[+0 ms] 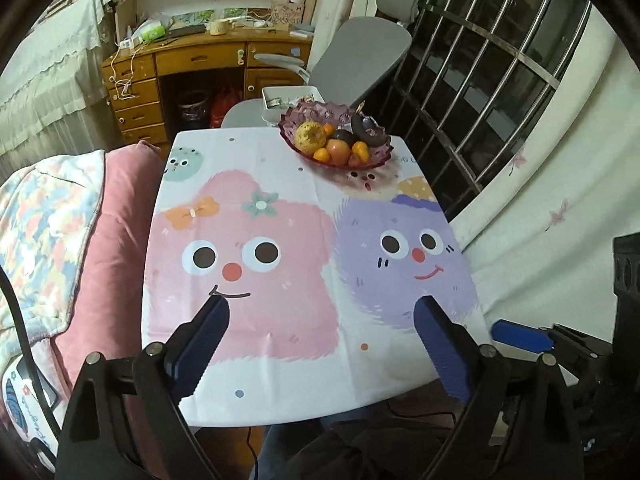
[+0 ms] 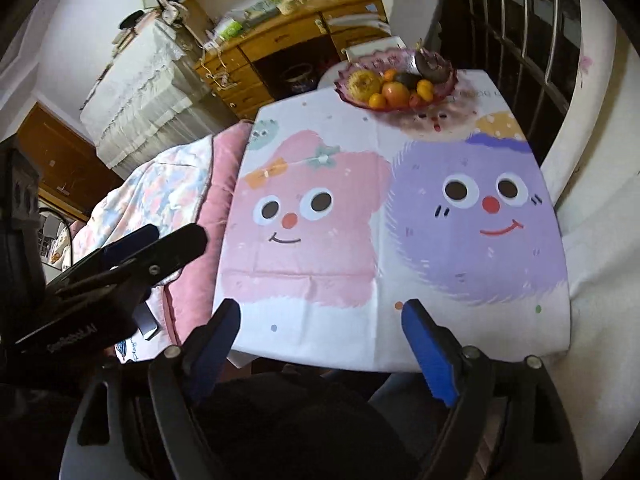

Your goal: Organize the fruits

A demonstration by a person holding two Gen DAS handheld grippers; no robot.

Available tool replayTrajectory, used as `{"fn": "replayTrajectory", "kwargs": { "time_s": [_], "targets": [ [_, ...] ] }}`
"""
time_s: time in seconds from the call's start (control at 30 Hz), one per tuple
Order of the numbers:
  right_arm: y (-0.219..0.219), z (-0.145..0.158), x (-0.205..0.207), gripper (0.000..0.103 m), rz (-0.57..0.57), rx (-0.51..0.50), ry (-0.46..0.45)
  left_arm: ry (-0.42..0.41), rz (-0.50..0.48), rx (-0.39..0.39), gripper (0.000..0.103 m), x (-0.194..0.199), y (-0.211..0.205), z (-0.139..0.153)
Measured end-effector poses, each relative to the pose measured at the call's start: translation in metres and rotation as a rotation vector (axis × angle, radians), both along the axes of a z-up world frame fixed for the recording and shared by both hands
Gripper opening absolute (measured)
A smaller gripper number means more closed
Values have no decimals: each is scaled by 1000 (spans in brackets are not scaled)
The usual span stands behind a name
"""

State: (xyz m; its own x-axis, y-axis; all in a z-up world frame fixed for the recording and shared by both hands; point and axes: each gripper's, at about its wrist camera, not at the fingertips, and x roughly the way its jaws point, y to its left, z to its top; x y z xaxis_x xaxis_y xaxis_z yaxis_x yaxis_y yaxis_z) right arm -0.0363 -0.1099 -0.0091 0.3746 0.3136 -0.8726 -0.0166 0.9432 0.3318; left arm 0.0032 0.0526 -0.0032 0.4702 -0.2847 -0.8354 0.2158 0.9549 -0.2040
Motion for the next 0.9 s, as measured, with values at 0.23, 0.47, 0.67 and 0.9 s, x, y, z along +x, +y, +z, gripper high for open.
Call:
{"fn": "replayTrajectory", "kwargs": {
  "time_s": [0.23, 0.47, 0.67, 0.9],
  "targets": [
    [-15, 5, -11, 90, -58, -63, -37, 8, 49, 44, 95, -9, -18, -2],
    [-29, 2, -14, 102, -57, -65, -51, 4, 106, 94, 102, -11, -30, -4],
    [-37, 5, -14, 103, -57, -93, -74, 13, 140, 110, 102, -6, -36, -8],
    [-41, 9, -12, 103, -55, -133, -120, -2, 146, 116, 102, -5, -45, -8]
  ]
}}
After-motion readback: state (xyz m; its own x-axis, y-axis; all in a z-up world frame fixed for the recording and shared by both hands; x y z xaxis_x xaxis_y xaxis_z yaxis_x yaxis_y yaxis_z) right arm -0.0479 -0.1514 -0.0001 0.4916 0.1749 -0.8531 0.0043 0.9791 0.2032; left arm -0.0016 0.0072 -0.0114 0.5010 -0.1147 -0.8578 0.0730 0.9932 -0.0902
